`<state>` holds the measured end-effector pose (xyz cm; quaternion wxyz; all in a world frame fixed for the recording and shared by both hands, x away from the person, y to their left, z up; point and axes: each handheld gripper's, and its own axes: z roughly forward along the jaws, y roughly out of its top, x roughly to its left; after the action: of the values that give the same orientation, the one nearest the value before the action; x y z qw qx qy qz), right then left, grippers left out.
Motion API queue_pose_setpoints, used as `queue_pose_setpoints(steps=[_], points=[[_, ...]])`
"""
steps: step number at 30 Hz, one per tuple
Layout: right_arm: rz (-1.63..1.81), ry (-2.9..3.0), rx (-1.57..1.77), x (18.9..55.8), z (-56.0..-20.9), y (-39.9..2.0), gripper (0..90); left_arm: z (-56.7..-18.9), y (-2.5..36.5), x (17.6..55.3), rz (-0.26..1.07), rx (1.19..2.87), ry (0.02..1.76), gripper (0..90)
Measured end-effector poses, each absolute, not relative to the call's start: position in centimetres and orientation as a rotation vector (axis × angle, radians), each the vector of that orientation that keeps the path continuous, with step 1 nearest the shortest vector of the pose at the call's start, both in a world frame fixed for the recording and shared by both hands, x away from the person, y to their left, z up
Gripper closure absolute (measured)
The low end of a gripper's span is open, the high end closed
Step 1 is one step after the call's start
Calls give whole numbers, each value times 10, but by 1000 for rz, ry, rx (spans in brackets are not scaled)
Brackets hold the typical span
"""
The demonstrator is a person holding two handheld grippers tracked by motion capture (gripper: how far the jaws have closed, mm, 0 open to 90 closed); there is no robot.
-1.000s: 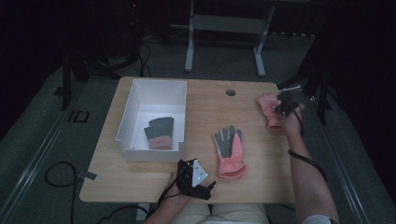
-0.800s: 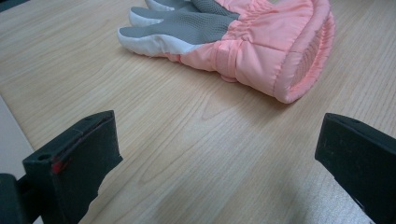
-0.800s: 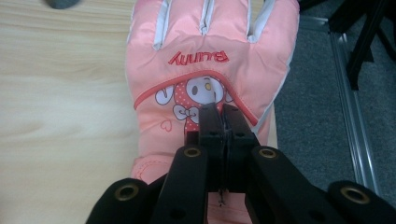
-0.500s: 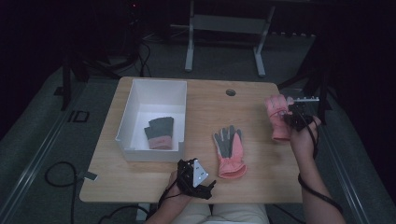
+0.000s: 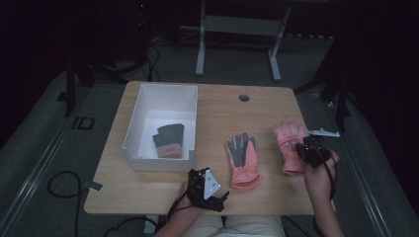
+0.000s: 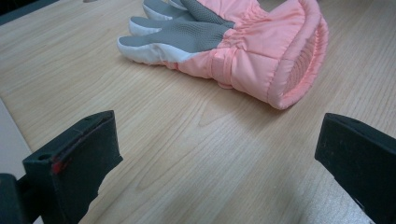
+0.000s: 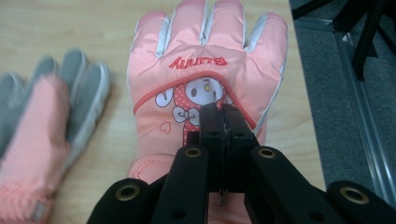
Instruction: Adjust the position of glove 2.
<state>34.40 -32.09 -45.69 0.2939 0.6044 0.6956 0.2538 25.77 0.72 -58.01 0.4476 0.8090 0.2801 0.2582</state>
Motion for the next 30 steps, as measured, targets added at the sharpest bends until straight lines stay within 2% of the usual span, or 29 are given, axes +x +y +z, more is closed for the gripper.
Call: queue_pose_setpoints(steps=[14,21,30], points=[[609,1878,1709,355,-510,-324,888,-577,8,255,661,1966,655,0],[614,1886,1726,361,-518,-325,878,-574,8,254,613,1969,658,0],[628,1940,1677,361,-519,-331,842,-572,11,255,615,1988,695,7]])
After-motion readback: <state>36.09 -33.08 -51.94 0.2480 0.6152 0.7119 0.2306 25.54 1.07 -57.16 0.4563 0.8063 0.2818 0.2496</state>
